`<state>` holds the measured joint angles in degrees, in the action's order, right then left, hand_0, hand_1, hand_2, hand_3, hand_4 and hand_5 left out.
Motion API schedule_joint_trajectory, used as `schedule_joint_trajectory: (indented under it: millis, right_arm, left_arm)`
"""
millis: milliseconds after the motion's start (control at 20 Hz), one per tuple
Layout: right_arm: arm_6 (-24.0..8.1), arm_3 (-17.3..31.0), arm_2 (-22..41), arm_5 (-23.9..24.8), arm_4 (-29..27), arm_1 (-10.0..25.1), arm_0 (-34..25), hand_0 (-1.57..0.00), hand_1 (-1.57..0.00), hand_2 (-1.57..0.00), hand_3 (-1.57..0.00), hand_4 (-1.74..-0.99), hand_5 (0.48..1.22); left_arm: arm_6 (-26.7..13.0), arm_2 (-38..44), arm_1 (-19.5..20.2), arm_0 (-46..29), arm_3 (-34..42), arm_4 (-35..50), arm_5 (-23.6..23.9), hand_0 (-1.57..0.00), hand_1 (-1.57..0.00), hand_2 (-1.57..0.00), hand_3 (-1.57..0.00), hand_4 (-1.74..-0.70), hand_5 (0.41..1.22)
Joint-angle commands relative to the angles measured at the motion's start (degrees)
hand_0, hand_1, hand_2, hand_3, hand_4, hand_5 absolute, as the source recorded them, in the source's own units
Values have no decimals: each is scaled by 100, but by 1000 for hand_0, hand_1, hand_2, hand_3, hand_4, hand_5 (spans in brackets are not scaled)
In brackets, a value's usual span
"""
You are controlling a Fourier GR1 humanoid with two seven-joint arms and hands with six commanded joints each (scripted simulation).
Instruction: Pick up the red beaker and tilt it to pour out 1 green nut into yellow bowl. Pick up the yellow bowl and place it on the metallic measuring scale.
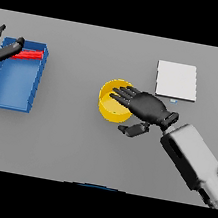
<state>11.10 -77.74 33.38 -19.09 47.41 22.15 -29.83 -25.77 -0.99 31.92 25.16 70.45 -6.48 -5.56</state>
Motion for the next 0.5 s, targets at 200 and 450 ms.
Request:
schedule_joint_trajectory:
  millis: [200,450]
  right_arm:
    - [93,604,370,-361,207,-168,-526,1,1,1,1,-1162,667]
    - [125,1107,579,-639,314,-252,-812,1,1,1,0,-1181,674]
  left_arm:
    - [22,34,50,28,-79,-10,-29,1,1,1,1,-806,700]
    - [94,40,60,88,-199,-19,-71,1,1,1,1,-800,703]
